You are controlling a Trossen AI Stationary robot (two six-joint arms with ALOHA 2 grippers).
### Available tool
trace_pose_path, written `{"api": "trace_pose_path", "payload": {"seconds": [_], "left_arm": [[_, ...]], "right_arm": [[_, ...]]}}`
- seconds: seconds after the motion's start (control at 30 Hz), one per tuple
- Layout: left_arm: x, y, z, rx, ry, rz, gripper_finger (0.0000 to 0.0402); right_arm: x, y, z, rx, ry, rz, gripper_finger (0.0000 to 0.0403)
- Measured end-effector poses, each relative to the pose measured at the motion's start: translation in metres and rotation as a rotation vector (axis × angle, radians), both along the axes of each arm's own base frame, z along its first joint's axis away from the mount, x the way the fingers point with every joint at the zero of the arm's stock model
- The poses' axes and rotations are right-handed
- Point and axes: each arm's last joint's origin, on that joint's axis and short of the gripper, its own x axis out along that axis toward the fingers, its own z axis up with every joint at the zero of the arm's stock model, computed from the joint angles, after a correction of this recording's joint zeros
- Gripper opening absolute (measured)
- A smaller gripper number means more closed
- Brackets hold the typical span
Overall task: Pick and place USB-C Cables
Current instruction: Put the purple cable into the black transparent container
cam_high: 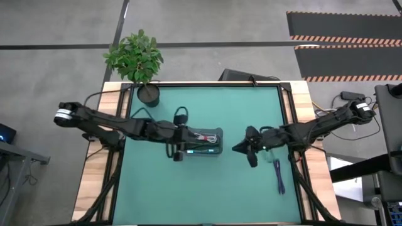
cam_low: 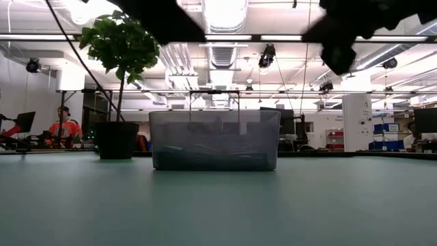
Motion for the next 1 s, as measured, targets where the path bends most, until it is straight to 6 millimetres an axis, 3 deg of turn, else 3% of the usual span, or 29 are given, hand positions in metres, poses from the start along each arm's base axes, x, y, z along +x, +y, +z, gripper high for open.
{"api": "trace_pose_path", "payload": {"seconds": [0.2,0.33,0.63,0.87,1.0], "left_arm": [[-0.021,0.003,0.027,0.024,-0.104,-0.014,0.0118],[-0.027,0.004,0.034,0.042,-0.126,-0.022,0.0118],[-0.027,0.004,0.033,0.045,-0.12,-0.019,0.0118],[-0.026,0.005,0.036,0.089,-0.149,-0.02,0.0118],[-0.026,0.005,0.04,0.098,-0.182,-0.007,0.0118]], "right_arm": [[-0.02,0.012,-0.006,0.485,0.829,-0.241,0.0009],[-0.037,0.023,-0.012,0.522,1.238,-0.353,0.0009],[-0.043,0.04,-0.026,0.497,1.369,-0.426,0.0009],[-0.054,0.037,-0.044,0.441,1.405,-0.509,0.0011],[-0.058,0.037,-0.051,0.458,1.441,-0.503,0.0038]]}}
